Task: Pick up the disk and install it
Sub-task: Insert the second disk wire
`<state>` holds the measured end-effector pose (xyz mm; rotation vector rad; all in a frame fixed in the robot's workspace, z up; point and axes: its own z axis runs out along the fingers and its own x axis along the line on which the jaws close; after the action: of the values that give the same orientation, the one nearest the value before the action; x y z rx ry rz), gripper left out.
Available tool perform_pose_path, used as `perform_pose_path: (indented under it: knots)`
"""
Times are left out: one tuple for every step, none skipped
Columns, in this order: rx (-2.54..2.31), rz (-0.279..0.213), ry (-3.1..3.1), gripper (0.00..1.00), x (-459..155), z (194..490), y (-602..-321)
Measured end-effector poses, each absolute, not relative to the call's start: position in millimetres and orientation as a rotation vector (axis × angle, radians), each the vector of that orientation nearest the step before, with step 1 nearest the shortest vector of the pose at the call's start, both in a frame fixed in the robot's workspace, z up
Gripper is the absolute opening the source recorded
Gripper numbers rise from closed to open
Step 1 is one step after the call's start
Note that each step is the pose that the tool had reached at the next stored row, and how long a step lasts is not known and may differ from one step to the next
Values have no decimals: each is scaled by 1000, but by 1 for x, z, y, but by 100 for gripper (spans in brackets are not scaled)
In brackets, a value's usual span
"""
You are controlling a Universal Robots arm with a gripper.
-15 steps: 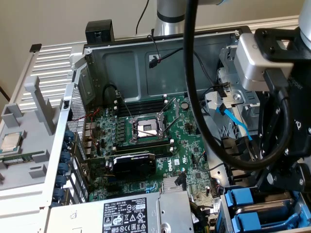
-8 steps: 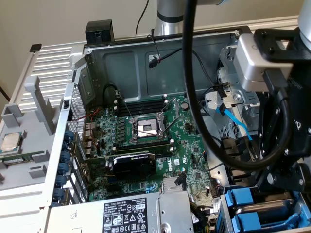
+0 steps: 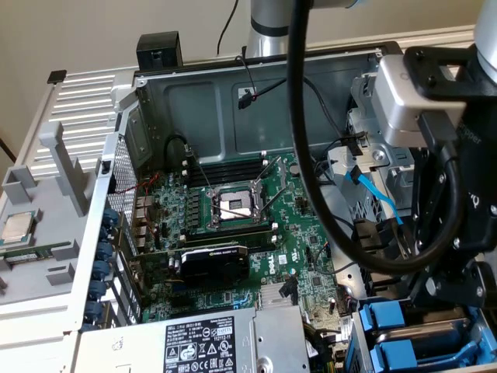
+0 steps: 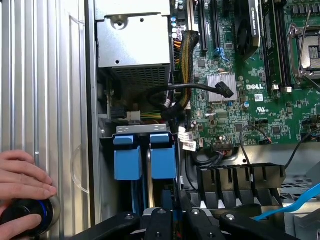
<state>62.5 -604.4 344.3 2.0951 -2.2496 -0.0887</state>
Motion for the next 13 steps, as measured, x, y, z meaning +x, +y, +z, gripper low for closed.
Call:
perform_pose_path:
  knots:
    - [2095, -88, -2250, 16, 62, 344, -604]
    - [2095, -88, -2250, 16, 62, 344, -604]
    - [2096, -87, -2250, 16, 62, 344, -604]
    - [2096, -86, -2251, 16, 62, 344, -604]
    - [2097, -86, -2251, 16, 62, 344, -604]
    - [2097, -85, -2251, 16, 62, 344, -604]
    - [2097, -85, -2251, 16, 62, 344, -604]
    - [2097, -85, -2252, 16, 62, 344, -604]
    - [2097, -85, -2252, 16, 62, 344, -604]
    - [2097, -84, -2252, 16, 62, 344, -604]
    - [2097, -84, -2252, 16, 62, 344, -604]
    - [2097, -84, -2252, 16, 62, 344, -604]
    - [2097, -84, -2252, 16, 62, 344, -604]
